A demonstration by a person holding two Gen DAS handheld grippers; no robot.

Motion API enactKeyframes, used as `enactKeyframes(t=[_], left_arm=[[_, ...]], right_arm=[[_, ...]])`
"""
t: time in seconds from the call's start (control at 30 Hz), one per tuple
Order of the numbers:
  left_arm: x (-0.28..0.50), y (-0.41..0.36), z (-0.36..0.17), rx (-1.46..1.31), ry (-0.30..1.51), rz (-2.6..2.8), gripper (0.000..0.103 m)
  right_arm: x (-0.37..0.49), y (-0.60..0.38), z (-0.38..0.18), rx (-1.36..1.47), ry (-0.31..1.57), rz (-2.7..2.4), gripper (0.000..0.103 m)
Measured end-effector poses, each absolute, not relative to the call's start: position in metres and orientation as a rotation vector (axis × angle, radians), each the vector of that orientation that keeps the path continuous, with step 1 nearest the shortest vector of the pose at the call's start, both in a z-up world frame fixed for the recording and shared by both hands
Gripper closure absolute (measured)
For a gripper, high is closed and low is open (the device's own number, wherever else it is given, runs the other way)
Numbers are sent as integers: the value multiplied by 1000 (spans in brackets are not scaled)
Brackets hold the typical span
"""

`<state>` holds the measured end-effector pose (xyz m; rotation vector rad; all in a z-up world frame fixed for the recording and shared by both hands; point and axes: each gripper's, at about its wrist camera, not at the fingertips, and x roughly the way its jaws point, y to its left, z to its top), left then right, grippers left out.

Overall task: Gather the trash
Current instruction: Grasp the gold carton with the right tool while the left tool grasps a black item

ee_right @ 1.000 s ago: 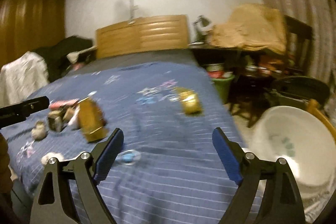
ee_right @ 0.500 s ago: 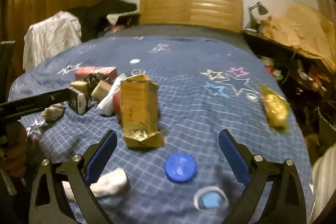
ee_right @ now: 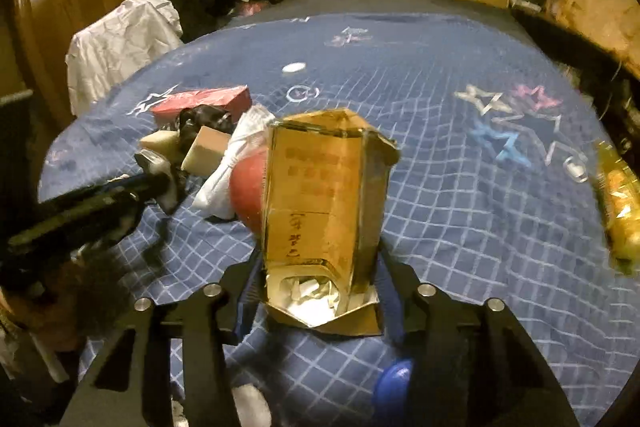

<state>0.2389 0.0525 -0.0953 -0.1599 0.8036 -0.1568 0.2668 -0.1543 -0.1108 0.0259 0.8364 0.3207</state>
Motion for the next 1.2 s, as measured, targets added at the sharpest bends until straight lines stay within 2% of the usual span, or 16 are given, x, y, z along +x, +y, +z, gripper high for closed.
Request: enactKeyframes(t=[0.1, 0.47, 0.77, 0.97, 1.07, 1.2], left_arm=[[226, 61, -84, -201, 769, -176, 91], [180, 71, -45, -274, 684, -266, 103], [148, 67, -32, -226, 663, -319, 103], [134, 67, -60, -150, 691, -317, 103], [127, 60, -70, -88, 653, -309, 98], [130, 70, -64, -127, 638, -275, 80]], right_arm=[[255, -157, -102, 52, 820, 333, 52], [191, -173, -53, 77, 697, 326, 52], [134, -189, -21, 110, 631, 307, 52], [99, -197, -32, 164, 667, 316, 52], [89, -199, -41, 174, 686, 316, 52], [83, -203, -43, 190, 686, 311, 52]])
